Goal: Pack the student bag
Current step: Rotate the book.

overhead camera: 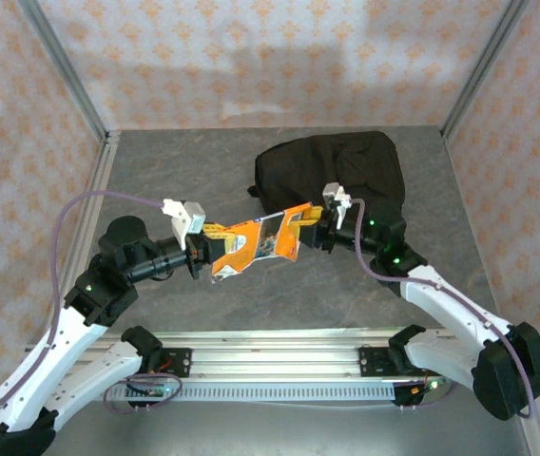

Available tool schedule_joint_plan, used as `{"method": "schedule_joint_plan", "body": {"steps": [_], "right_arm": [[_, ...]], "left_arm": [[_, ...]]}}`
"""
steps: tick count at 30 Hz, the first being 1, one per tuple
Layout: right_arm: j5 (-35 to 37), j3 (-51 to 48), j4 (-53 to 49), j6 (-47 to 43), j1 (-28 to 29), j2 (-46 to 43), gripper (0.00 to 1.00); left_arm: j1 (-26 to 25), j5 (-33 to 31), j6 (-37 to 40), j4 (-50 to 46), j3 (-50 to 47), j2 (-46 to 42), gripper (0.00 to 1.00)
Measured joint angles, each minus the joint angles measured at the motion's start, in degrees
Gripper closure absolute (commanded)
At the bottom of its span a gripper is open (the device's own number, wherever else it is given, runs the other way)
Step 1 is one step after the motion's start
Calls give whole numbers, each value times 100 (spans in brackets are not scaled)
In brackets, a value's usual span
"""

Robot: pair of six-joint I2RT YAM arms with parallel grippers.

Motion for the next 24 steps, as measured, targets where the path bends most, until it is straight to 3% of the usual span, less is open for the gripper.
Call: {"method": "schedule_joint_plan", "body": {"steps": [3, 8, 11, 12, 14, 19, 24], "right_arm": [[-48, -109, 175, 284, -20, -94, 100], [85, -308, 212, 621, -20, -562, 100], [210, -308, -90, 693, -9, -927, 100], [188, -302, -227, 704, 0, -1047, 100], [103, -195, -603, 702, 39, -1241, 100], [-330, 422, -1784, 348, 68, -1679, 100], [-455, 999, -3244, -557, 68, -2129, 100]], "left_arm": [[122, 68, -168, 120, -101, -37, 100], [149, 299, -363, 352, -160, -22, 100], [149, 428, -380, 516, -160, 33, 68], [151, 437, -426, 579, -160, 55, 61], [151, 468, -479, 656, -157, 83, 55], [105, 787, -345, 693, -157, 120, 56], [-378, 962, 586, 372, -160, 44, 61]]}}
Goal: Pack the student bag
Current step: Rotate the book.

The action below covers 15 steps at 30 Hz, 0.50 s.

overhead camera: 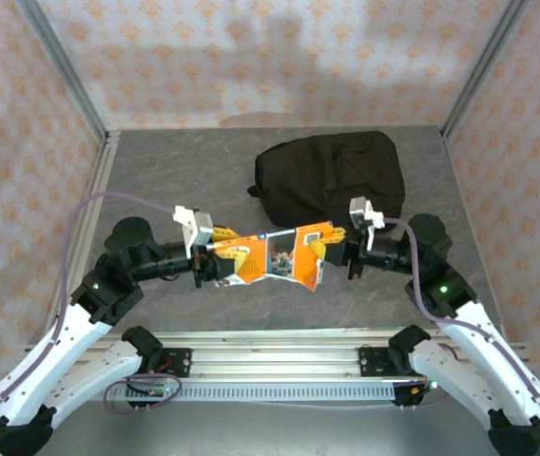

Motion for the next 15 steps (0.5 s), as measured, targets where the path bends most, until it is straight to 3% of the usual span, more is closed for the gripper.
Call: {"method": "schedule_joint_plan", "body": {"steps": [6, 15], "right_arm": [[-42, 369, -999, -745, 0, -55, 100], [219, 354, -1176, -833, 4, -85, 100]], "left_arm": [[-258, 68, 905, -330, -72, -181, 69], [-258, -109, 1073, -223, -457, -398, 66]]}}
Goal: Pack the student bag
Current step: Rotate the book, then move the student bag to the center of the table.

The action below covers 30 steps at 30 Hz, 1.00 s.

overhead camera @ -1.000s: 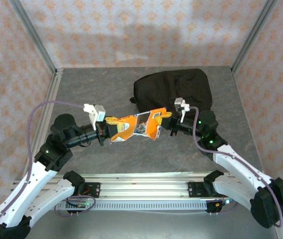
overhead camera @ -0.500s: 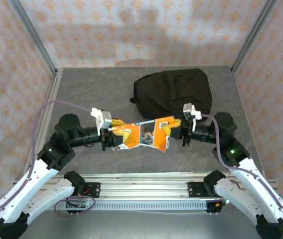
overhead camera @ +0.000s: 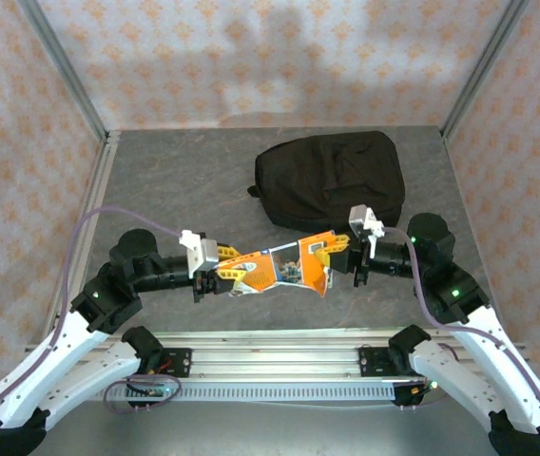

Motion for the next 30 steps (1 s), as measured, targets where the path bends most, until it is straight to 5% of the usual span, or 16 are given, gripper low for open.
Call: {"method": "schedule_joint_plan", "body": {"steps": [14, 18, 21, 22, 24, 25, 26, 30], "right_arm": [[348, -142, 828, 774, 0, -304, 100], [372, -308, 1141, 1110, 0, -258, 100], [481, -319, 1207, 1189, -11, -181, 100], [525, -319, 1217, 1198, -4, -173, 89], [688, -317, 1174, 1196, 39, -190, 44], [872, -315, 1156, 1198, 50, -210, 30], [1196, -306, 1115, 1220, 55, -243, 23], [2618, -120, 844, 1292, 55, -247, 20]], "left_arm": [[2, -503, -476, 977, -417, -164, 65], [2, -546, -507, 1106, -415, -59, 99], [2, -560, -487, 1091, -415, -116, 100], [2, -581, -485, 1067, -420, -168, 100], [-7, -619, -483, 1060, -439, -219, 100], [-11, -656, -498, 1047, -459, -245, 100], [-9, -737, -531, 1010, -463, -271, 100], [-13, -1495, -1038, 640, -345, -188, 100]]}}
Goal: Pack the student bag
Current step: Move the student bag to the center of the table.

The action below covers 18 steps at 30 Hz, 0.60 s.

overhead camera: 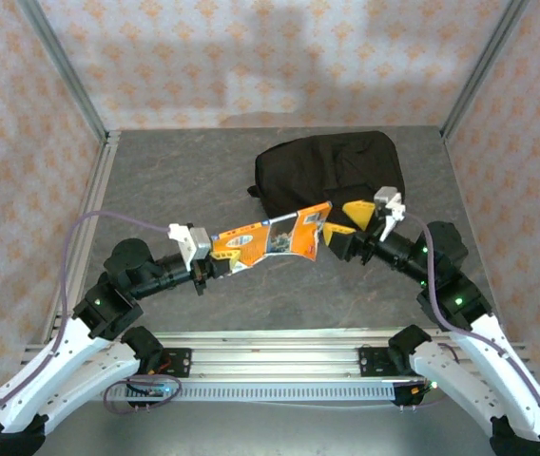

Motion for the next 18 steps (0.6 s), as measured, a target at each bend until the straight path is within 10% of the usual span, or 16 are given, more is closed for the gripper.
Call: {"method": "schedule_joint_plan", "body": {"steps": [8, 18], "right_arm": [[2347, 2232, -1606, 90, -2, 1923, 38], [2881, 4028, -2699, 675, -17, 5525, 34]], "left_arm": [[833, -2636, -1976, -2247, 1941, 1502, 100], [1023, -3554, -2806, -3279, 1853, 1394, 100]]}}
